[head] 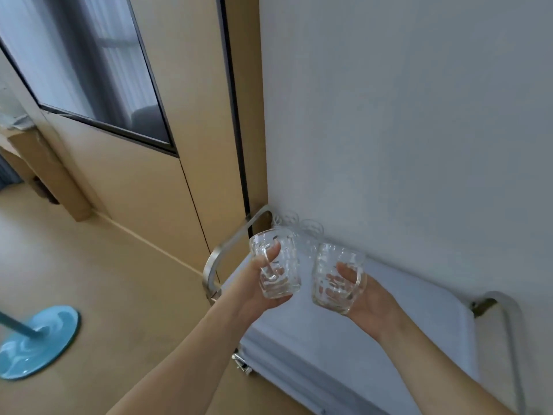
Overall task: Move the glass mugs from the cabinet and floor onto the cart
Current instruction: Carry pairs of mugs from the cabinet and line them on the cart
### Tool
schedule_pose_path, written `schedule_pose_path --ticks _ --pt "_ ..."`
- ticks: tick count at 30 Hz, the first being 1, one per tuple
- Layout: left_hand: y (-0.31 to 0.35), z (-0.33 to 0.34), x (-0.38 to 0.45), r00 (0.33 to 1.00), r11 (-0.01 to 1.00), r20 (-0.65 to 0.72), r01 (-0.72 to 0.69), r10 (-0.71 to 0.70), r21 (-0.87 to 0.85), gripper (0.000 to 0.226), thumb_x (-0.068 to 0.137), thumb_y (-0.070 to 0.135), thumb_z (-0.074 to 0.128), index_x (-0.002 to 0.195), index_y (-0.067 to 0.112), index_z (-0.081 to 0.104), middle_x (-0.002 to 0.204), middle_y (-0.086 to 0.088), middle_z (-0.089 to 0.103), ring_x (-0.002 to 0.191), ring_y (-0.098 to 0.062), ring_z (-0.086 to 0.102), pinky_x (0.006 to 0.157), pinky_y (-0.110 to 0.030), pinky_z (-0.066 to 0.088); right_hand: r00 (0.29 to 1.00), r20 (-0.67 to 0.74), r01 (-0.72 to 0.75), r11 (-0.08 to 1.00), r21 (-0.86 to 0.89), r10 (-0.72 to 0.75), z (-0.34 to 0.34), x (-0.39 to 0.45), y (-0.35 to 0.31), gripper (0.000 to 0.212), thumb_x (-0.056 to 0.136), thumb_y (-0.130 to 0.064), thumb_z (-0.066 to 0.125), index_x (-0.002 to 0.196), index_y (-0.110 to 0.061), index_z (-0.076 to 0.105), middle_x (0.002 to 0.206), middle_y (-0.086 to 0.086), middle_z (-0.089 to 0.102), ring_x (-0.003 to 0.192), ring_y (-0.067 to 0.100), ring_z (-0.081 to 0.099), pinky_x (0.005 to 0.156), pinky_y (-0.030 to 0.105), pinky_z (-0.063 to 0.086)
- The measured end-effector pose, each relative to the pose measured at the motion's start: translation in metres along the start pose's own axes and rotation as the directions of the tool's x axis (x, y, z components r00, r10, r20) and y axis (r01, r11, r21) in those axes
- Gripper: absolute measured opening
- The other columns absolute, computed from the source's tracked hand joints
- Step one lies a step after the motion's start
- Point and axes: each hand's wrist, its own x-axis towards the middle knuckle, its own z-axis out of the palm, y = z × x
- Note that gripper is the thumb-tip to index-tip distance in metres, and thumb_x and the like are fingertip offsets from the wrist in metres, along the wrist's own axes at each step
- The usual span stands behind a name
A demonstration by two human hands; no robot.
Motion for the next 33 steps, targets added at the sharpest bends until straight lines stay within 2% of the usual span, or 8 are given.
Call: schedule_pose_path --ticks 4,6,11,17,21,25,29,33 --pt "-0.003 -0.011 0.022 0.996 0.997 0.056 0.066 -0.068 0.028 0.067 0.068 0.052 0.087 0.117 0.009 0.068 0.109 -0.013 0.065 0.100 -0.030 0.064 0.108 -0.049 0.045 0.990 -0.132 -0.045 0.994 0.101 0.058 -0.017 0.011 0.020 0.017 0.072 -0.018 0.079 0.087 -0.011 0.077 0.101 0.014 0.069 0.083 0.030 0.070 0.069 0.037 0.060" --pt "-0.006 -0.012 0.035 0.990 0.995 0.096 0.101 -0.102 0.014 0.061 0.073 0.050 0.084 0.114 0.009 0.065 0.100 -0.011 0.065 0.090 -0.028 0.065 0.094 -0.045 0.053 0.984 -0.165 -0.048 0.993 0.108 0.065 -0.030 0.016 0.025 0.007 0.077 -0.011 0.068 0.083 -0.009 0.071 0.088 0.013 0.065 0.072 0.027 0.066 0.062 0.033 0.057" --pt "-0.012 -0.010 0.076 0.985 0.985 0.003 0.174 -0.174 0.011 0.069 0.071 0.039 0.087 0.130 0.013 0.063 0.117 -0.014 0.065 0.103 -0.032 0.066 0.105 -0.050 0.047 0.982 -0.180 -0.057 0.998 0.019 0.059 -0.062 0.043 0.022 0.016 0.076 -0.012 0.071 0.090 -0.005 0.067 0.084 0.012 0.066 0.070 0.025 0.066 0.060 0.031 0.055" --pt "-0.024 -0.008 0.133 0.967 0.983 -0.223 0.149 -0.123 0.105 0.067 0.071 0.034 0.087 0.130 0.014 0.062 0.129 -0.015 0.065 0.103 -0.032 0.070 0.086 -0.044 0.058 0.922 -0.384 -0.123 0.975 -0.184 0.044 -0.109 0.092 0.016 0.062 0.060 -0.046 0.078 0.114 -0.021 0.062 0.101 -0.001 0.071 0.084 0.014 0.069 0.074 0.033 0.050" --pt "-0.032 -0.004 0.164 0.941 0.960 -0.334 0.141 -0.054 0.240 0.080 0.062 0.034 0.093 0.131 0.017 0.055 0.120 -0.007 0.069 0.101 -0.022 0.072 0.080 -0.039 0.058 0.890 -0.454 -0.158 0.964 -0.215 0.045 -0.133 0.124 0.012 0.034 0.092 -0.003 0.064 0.117 -0.023 0.055 0.118 0.008 0.062 0.087 0.018 0.076 0.075 0.037 0.052" --pt "-0.042 0.000 0.186 0.901 0.931 -0.432 0.130 0.032 0.341 0.093 0.045 0.040 0.095 0.125 0.013 0.055 0.093 0.004 0.070 0.083 -0.014 0.071 0.070 -0.032 0.055 0.883 -0.470 -0.166 0.945 -0.282 0.016 -0.156 0.157 0.016 0.091 0.049 -0.019 0.093 0.127 -0.026 0.048 0.122 0.007 0.057 0.104 0.024 0.069 0.087 0.041 0.058" --pt "-0.051 -0.005 0.200 0.853 0.924 -0.517 0.140 0.071 0.356 0.099 0.035 0.036 0.098 0.122 0.027 0.053 0.110 0.001 0.072 0.100 -0.020 0.072 0.093 -0.049 0.056 0.911 -0.411 -0.167 0.883 -0.439 -0.032 -0.175 0.187 0.015 0.103 0.043 -0.015 0.101 0.131 -0.034 0.050 0.130 -0.002 0.055 0.117 0.011 0.057 0.089 0.027 0.053" --pt "-0.054 -0.006 0.212 0.841 0.849 -0.522 0.168 0.142 0.501 0.088 0.052 0.021 0.098 0.123 0.032 0.047 0.115 0.002 0.065 0.104 -0.014 0.066 0.082 -0.029 0.054 0.931 -0.360 -0.141 0.856 -0.498 -0.056 -0.191 0.213 0.014 0.111 0.038 -0.025 0.102 0.134 -0.035 0.047 0.139 -0.004 0.054 0.128 0.011 0.053 0.087 0.020 0.053"
